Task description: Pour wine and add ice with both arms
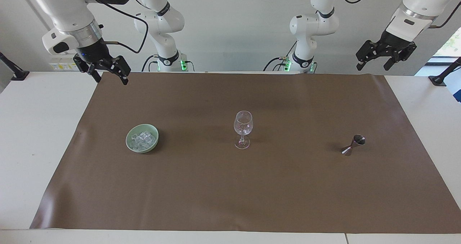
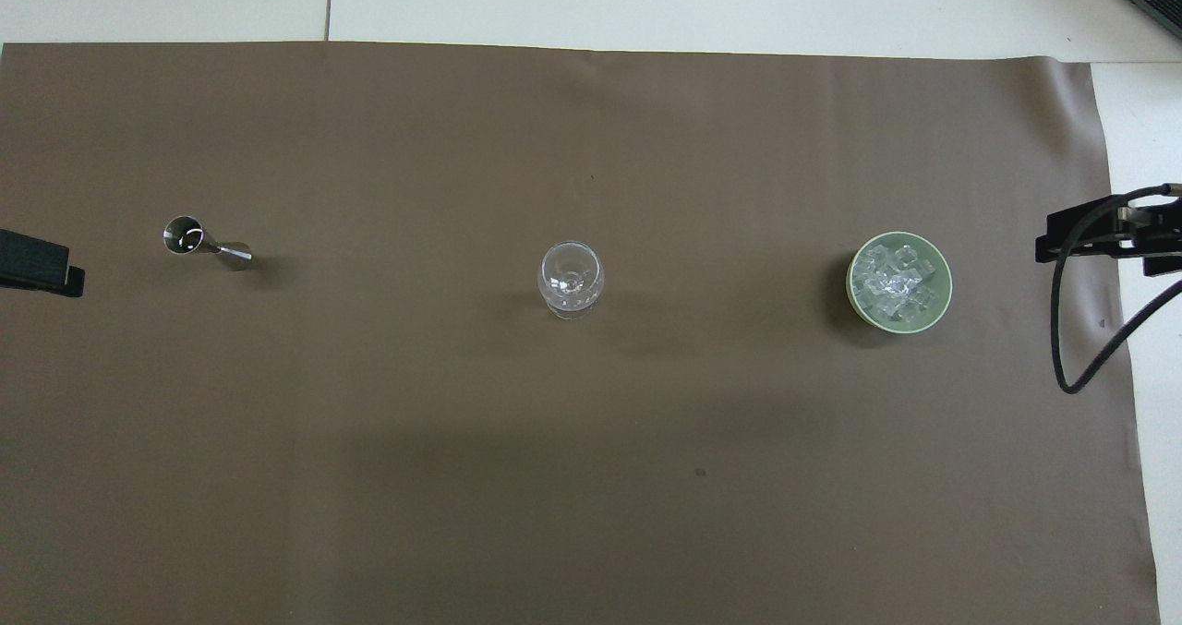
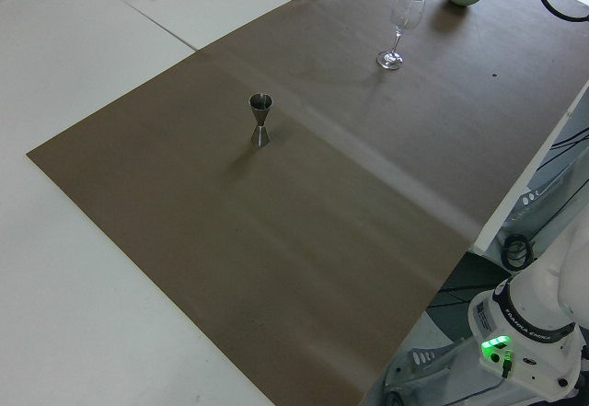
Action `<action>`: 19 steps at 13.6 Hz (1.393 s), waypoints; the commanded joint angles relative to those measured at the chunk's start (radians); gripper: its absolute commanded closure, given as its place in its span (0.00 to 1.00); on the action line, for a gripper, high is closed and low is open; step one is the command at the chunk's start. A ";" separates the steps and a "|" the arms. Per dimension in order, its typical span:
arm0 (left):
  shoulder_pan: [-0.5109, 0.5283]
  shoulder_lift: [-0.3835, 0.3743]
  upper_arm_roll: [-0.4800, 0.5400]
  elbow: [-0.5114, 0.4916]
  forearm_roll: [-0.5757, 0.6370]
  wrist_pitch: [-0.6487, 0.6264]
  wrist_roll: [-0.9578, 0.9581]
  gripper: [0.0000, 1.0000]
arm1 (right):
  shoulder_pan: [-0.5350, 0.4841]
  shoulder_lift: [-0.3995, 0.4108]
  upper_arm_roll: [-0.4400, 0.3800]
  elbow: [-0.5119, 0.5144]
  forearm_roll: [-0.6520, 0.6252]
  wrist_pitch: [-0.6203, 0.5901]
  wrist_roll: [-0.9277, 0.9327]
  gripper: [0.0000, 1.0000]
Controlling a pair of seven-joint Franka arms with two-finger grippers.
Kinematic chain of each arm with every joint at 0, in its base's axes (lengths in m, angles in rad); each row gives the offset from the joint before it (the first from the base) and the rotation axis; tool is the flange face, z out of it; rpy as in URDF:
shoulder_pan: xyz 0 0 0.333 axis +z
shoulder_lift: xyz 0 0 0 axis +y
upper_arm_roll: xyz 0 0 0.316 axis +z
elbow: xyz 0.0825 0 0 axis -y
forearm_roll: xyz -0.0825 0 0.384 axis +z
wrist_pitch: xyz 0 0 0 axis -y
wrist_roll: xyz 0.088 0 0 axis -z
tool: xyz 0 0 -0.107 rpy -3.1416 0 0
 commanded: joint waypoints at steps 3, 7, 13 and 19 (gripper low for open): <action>0.016 -0.016 -0.001 -0.019 0.004 0.017 0.008 0.00 | -0.008 -0.017 0.002 -0.015 0.005 -0.007 -0.018 0.00; 0.001 -0.014 0.001 -0.015 0.005 0.027 0.008 0.00 | -0.008 -0.017 0.002 -0.015 0.005 -0.007 -0.018 0.00; 0.001 -0.014 -0.001 -0.022 0.001 0.087 0.010 0.00 | -0.008 -0.017 0.002 -0.015 0.005 -0.006 -0.018 0.00; 0.007 0.010 -0.001 -0.008 -0.018 0.092 0.011 0.00 | -0.008 -0.017 0.002 -0.015 0.005 -0.006 -0.018 0.00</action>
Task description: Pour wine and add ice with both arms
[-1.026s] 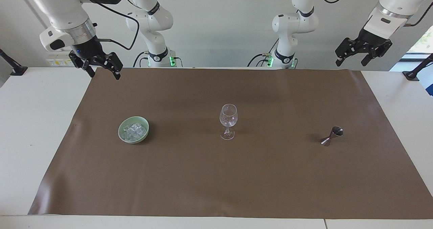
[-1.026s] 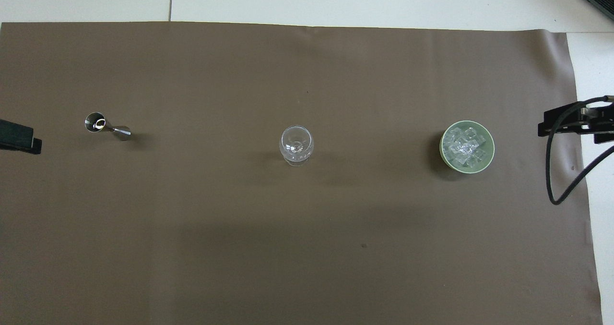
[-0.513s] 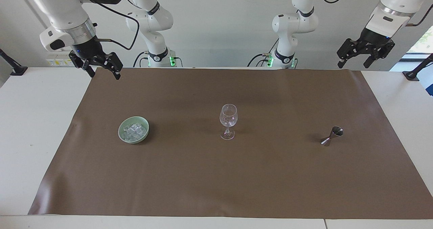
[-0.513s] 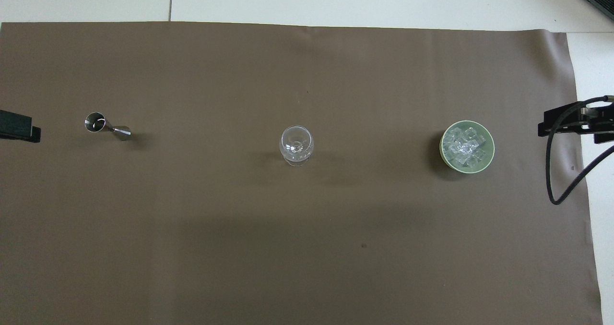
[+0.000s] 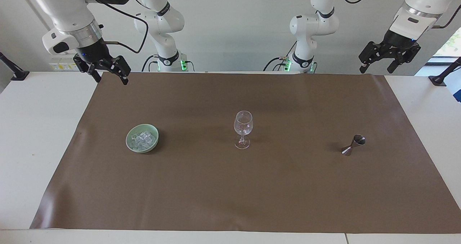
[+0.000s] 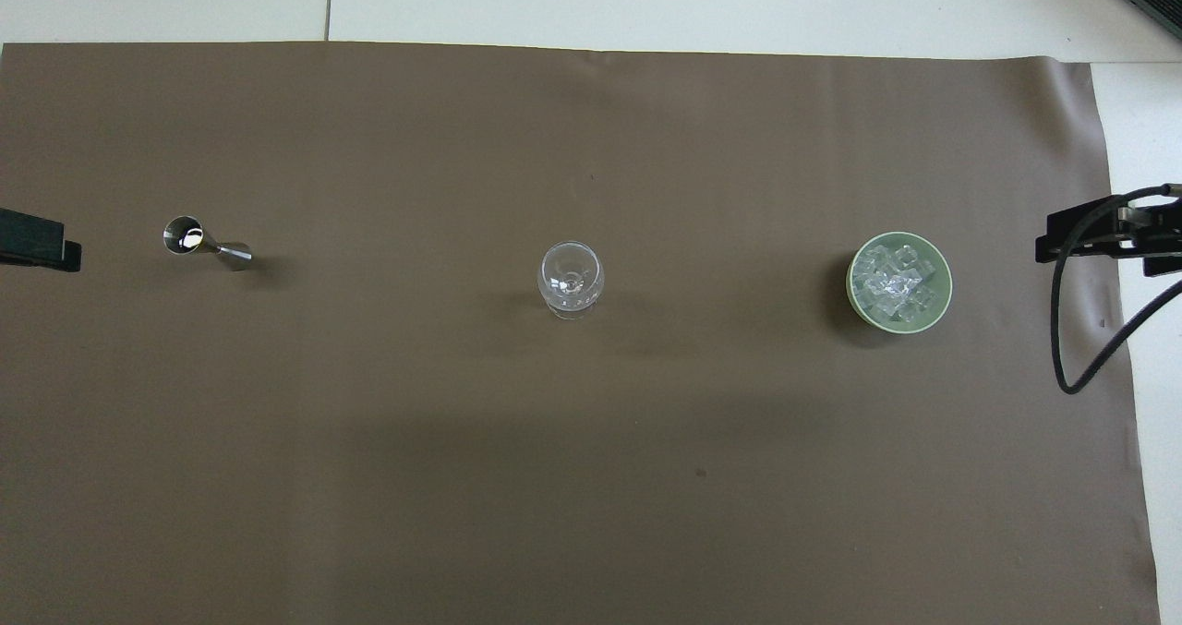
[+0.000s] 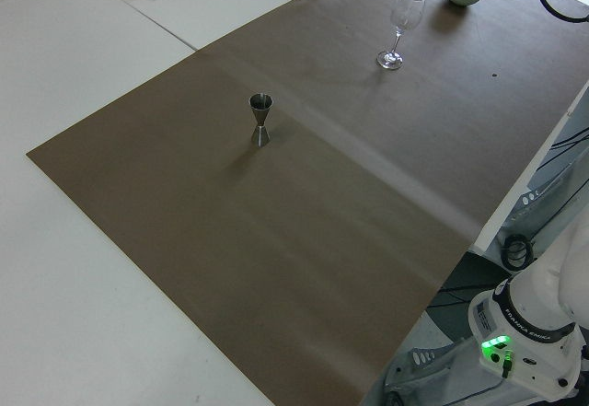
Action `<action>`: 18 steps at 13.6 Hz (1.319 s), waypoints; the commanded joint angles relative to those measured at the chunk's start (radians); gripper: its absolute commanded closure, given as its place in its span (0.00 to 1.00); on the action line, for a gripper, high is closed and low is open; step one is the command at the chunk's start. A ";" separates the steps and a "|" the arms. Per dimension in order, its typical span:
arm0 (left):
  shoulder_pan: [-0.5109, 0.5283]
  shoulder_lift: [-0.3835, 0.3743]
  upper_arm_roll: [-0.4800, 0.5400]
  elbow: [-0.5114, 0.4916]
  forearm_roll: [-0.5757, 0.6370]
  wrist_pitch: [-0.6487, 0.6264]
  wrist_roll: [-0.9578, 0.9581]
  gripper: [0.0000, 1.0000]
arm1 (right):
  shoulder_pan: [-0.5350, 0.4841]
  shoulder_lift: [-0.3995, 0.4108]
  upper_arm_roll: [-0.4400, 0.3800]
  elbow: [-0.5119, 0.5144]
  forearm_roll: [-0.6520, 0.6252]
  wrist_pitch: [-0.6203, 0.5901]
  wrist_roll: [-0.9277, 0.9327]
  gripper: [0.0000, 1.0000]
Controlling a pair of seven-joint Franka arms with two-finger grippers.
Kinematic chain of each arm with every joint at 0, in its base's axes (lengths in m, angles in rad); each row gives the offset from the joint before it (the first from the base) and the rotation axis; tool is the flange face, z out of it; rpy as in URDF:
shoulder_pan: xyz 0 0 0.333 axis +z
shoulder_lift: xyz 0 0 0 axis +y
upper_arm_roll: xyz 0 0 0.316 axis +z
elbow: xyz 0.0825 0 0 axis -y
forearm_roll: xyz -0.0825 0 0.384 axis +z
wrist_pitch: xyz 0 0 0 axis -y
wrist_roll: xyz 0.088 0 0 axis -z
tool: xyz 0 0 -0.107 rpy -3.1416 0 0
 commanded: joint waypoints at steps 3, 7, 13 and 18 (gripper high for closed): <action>0.001 0.085 0.003 0.043 -0.015 0.025 0.010 0.00 | -0.008 -0.017 0.002 -0.015 0.005 -0.007 -0.018 0.00; -0.002 0.209 0.014 0.126 -0.015 0.058 0.010 0.00 | -0.008 -0.017 0.002 -0.015 0.005 -0.006 -0.018 0.00; -0.030 0.320 0.094 0.187 -0.047 0.115 0.013 0.00 | -0.008 -0.017 0.002 -0.015 0.005 -0.006 -0.018 0.00; -0.036 0.240 0.154 0.032 -0.098 0.235 0.015 0.00 | -0.008 -0.017 0.002 -0.015 0.005 -0.006 -0.018 0.00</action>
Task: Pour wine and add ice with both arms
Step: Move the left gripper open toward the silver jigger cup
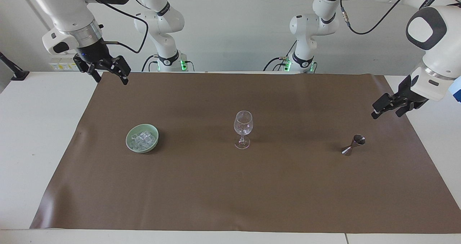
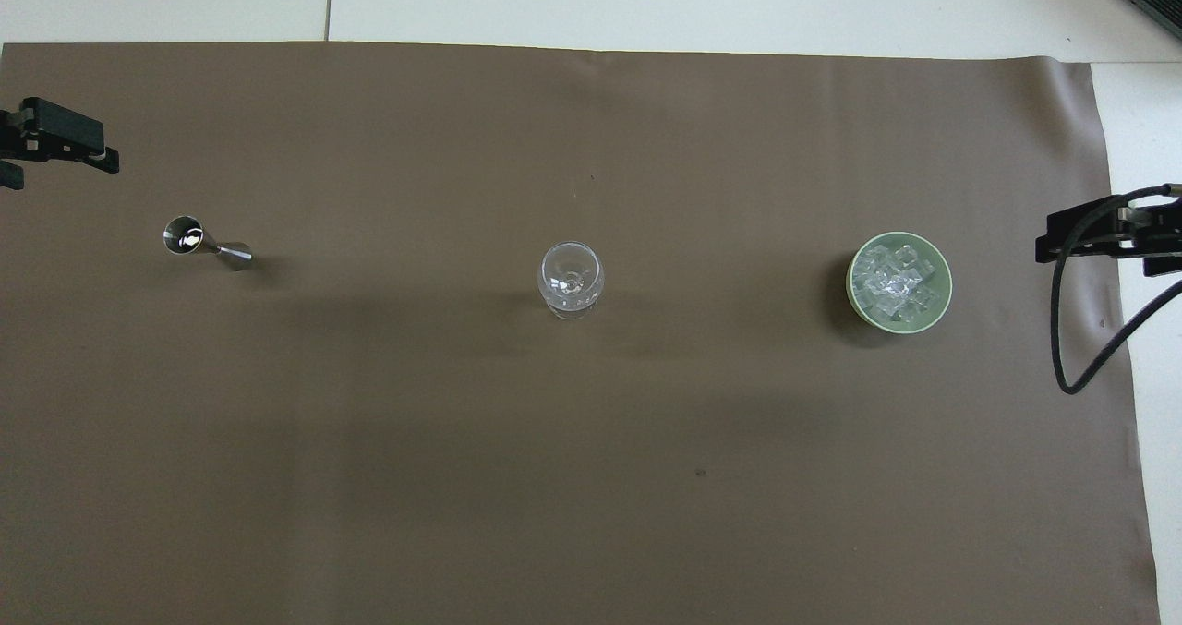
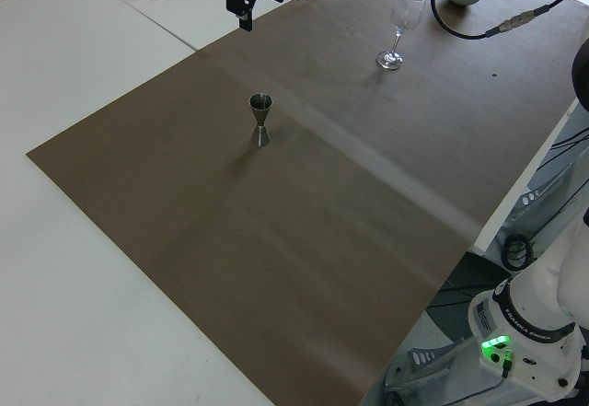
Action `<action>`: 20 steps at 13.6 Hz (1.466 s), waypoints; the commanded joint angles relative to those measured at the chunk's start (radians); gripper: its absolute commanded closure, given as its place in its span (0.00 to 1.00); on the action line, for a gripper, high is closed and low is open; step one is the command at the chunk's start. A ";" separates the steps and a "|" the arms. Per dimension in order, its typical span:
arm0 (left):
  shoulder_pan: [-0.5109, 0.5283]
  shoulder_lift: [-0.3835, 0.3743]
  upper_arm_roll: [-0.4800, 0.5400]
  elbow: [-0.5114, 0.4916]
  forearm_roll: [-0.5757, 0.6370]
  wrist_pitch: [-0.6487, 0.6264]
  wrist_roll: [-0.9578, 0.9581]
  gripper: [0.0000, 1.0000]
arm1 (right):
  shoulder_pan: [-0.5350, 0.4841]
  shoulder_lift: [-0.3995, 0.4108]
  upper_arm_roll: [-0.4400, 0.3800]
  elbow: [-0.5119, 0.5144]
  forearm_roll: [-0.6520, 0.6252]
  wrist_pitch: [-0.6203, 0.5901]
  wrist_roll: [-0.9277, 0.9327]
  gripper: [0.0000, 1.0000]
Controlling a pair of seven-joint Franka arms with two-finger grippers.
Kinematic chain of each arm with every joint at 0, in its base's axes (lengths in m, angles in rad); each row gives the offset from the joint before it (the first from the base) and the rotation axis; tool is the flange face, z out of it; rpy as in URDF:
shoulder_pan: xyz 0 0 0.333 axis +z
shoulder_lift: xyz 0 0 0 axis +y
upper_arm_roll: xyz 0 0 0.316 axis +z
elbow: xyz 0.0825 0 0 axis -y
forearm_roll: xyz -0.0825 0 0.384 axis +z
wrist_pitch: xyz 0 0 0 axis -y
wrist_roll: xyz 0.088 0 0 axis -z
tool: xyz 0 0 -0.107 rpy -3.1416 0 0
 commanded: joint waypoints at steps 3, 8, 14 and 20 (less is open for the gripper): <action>-0.031 -0.085 0.019 -0.157 -0.013 0.114 -0.009 0.00 | -0.008 -0.017 0.002 -0.015 0.005 -0.006 -0.018 0.00; -0.034 -0.026 0.045 -0.111 -0.019 0.076 -0.009 0.00 | -0.008 -0.017 0.002 -0.015 0.005 -0.006 -0.018 0.00; -0.057 0.067 0.186 -0.027 -0.145 0.048 -0.101 0.00 | -0.008 -0.017 0.002 -0.015 0.005 -0.006 -0.018 0.00; -0.066 0.085 0.218 -0.037 -0.202 0.053 -0.262 0.00 | -0.008 -0.017 0.002 -0.015 0.005 -0.006 -0.018 0.00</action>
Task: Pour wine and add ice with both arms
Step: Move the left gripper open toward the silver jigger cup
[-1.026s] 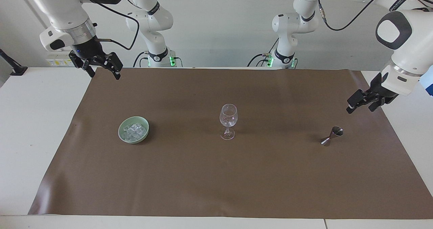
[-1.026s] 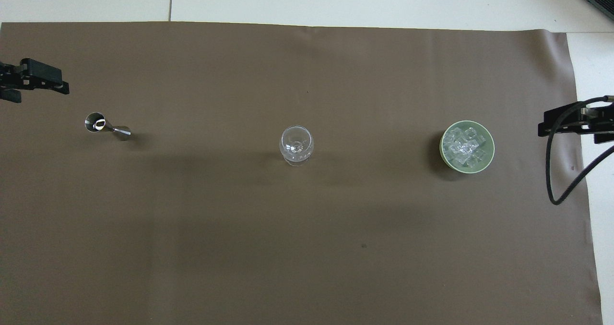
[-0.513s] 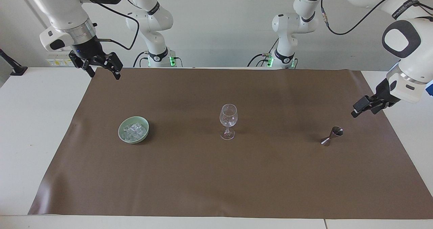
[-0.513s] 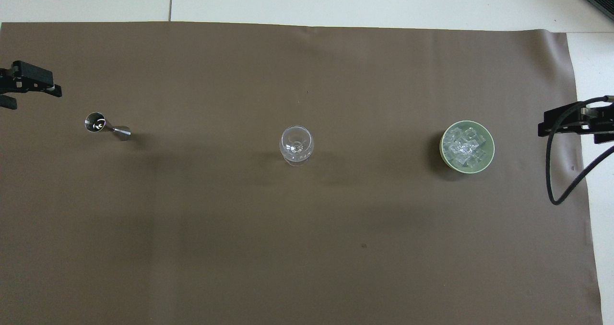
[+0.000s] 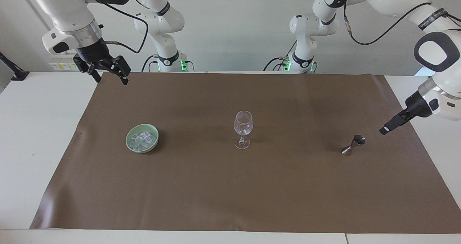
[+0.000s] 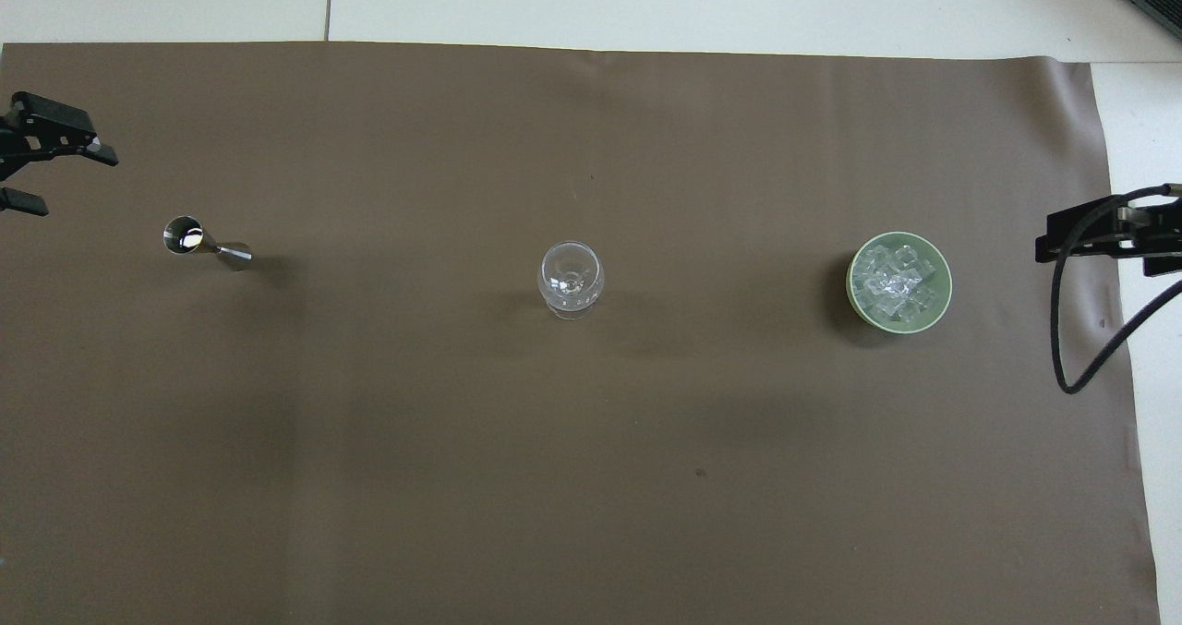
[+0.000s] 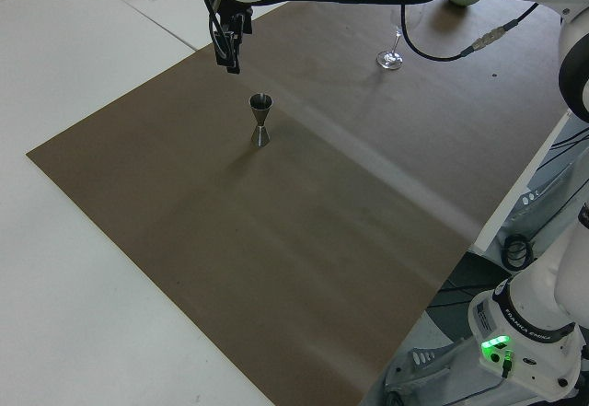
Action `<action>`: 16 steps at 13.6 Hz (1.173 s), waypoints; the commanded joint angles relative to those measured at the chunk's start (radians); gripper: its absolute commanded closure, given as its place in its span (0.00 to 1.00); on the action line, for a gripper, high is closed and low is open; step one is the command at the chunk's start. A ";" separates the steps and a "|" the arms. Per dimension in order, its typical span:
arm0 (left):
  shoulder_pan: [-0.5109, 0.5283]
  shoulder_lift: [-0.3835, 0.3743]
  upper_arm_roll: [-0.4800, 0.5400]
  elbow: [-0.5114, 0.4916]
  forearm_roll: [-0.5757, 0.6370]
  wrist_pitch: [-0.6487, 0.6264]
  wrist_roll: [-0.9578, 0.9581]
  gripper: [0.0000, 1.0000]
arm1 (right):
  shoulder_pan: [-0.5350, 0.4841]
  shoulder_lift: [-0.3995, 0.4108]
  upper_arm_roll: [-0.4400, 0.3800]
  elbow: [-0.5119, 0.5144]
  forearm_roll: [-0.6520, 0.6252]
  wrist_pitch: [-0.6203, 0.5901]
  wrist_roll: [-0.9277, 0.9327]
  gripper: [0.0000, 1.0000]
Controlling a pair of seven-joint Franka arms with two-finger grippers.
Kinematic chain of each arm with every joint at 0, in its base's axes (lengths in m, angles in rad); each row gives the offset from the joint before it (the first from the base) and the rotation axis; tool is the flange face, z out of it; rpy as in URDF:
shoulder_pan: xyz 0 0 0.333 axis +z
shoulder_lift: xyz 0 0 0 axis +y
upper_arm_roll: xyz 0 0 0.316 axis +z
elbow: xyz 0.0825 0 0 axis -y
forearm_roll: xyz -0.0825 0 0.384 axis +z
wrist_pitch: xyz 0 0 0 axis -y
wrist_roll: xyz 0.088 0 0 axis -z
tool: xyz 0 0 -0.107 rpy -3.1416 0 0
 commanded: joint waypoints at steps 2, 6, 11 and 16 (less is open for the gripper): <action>-0.022 0.024 0.045 0.024 -0.031 -0.023 -0.031 0.00 | -0.008 -0.017 0.002 -0.015 0.005 -0.007 -0.018 0.00; -0.029 0.024 0.110 0.011 -0.098 -0.066 -0.126 0.00 | -0.008 -0.017 0.002 -0.015 0.005 -0.006 -0.018 0.00; -0.032 0.044 0.166 -0.048 -0.239 -0.096 -0.308 0.00 | -0.008 -0.017 0.002 -0.015 0.005 -0.006 -0.018 0.00; -0.029 0.102 0.264 -0.078 -0.443 -0.143 -0.399 0.00 | -0.008 -0.017 0.002 -0.015 0.005 -0.006 -0.018 0.00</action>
